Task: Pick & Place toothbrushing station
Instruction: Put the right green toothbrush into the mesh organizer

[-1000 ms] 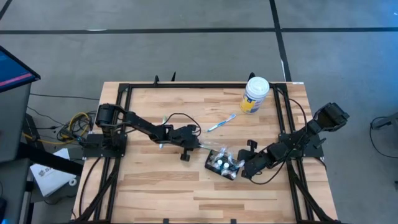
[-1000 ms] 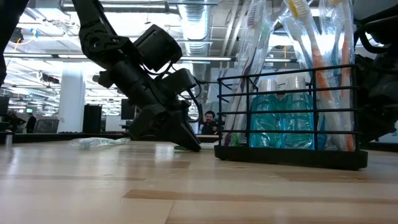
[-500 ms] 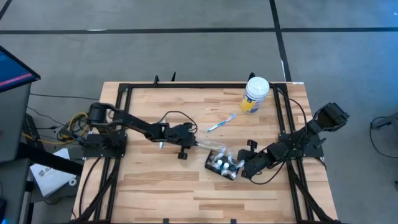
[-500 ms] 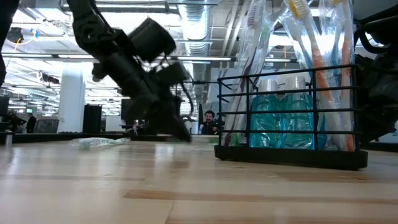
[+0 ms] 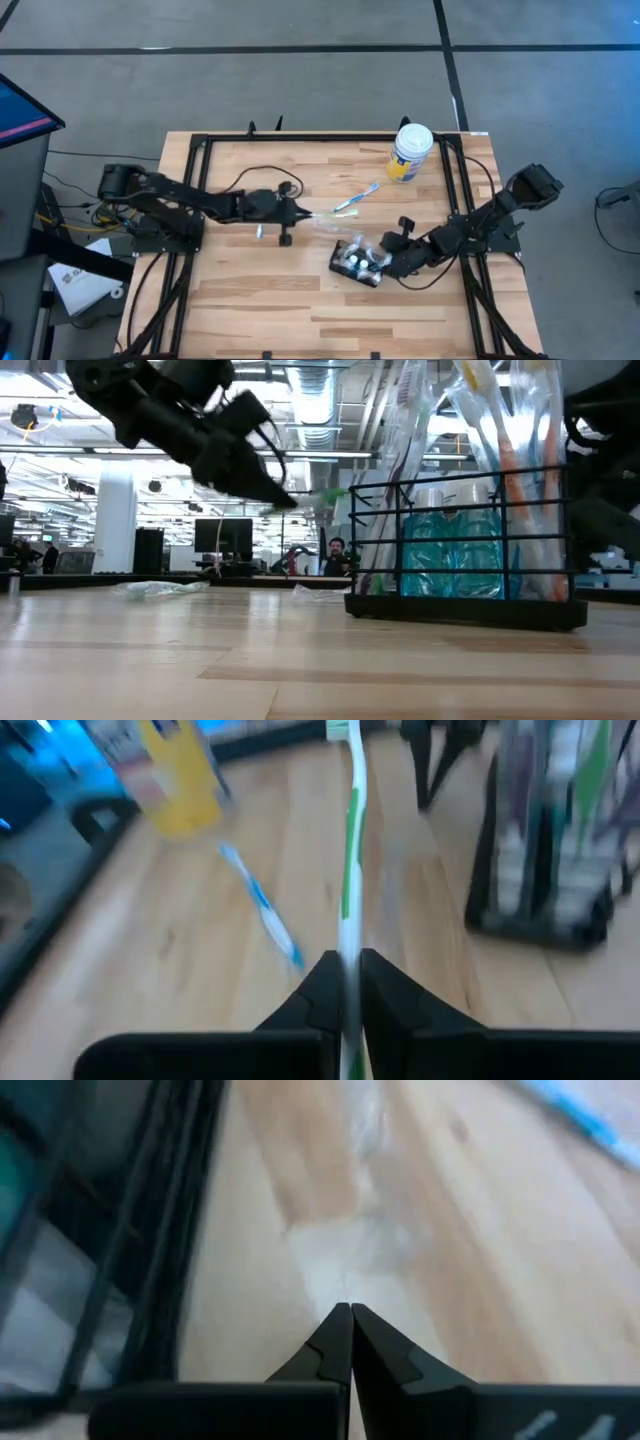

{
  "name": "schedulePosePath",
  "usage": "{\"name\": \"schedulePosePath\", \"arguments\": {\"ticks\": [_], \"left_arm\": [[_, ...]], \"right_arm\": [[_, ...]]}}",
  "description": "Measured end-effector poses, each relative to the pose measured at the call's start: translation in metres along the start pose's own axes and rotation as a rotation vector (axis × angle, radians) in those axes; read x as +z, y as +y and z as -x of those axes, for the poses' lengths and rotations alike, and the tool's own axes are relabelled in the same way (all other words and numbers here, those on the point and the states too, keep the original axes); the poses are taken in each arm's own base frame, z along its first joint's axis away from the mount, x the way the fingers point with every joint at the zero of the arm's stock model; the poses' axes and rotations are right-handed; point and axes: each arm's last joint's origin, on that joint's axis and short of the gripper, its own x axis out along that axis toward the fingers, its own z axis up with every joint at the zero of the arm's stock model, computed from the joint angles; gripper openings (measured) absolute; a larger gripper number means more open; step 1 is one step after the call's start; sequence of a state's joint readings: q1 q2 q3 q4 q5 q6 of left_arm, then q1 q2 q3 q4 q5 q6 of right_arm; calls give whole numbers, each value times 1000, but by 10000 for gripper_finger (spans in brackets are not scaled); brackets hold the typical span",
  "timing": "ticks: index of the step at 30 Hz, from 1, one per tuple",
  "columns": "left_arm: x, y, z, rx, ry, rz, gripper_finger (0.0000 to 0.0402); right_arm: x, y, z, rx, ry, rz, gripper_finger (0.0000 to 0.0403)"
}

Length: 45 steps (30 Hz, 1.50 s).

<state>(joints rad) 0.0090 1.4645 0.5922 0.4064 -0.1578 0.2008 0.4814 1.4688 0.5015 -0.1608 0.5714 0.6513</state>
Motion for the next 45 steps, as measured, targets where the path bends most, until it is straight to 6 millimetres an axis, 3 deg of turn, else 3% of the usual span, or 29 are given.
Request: {"name": "schedulePosePath", "arguments": {"ticks": [8, 13, 22, 31, 45], "left_arm": [[18, 9, 27, 55, -197, 37, 10], [26, 11, 33, 64, -252, 51, 10], [38, 13, 36, 46, -396, 84, 10], [49, 14, 42, -9, -537, 131, 10], [51, 2, 29, -36, -635, 142, 10]], "right_arm": [[21, -18, 27, -45, -155, -92, 0], [33, -29, 48, -33, -255, -97, 0], [49, -39, 77, 50, -423, -94, 0], [78, -37, 102, 121, -724, -29, 0], [97, -38, 116, 224, -947, 54, 0]]}}
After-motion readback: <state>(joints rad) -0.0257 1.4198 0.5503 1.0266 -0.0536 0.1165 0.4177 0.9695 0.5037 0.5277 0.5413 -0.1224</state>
